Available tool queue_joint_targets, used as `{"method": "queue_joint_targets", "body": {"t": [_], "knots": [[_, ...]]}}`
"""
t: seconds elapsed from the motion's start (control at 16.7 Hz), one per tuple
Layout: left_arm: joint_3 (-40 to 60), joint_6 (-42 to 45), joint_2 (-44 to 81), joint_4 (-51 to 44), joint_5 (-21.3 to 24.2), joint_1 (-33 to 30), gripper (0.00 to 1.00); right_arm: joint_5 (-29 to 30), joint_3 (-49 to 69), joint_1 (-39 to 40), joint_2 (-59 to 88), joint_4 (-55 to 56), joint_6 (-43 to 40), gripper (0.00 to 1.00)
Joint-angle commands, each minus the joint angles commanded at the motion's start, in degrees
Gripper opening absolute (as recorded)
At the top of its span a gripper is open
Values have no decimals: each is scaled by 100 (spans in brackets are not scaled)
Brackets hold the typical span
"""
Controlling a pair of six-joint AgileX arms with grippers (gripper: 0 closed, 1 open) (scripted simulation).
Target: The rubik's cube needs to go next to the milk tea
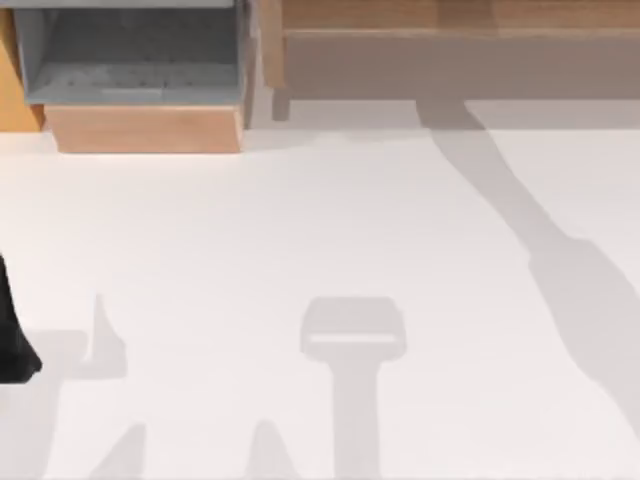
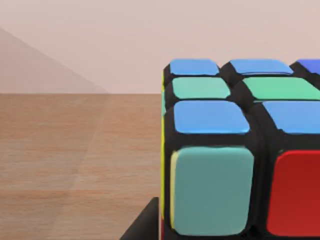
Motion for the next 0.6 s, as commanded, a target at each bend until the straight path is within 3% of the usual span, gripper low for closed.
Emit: {"method": "queue_joint_targets", "body": {"t": [0.42,0.6], "knots": [[0,0,0,0,0,0,100,0,0,0,0,0,0,2],[0,0,0,0,0,0,100,0,0,0,0,0,0,0]]}}
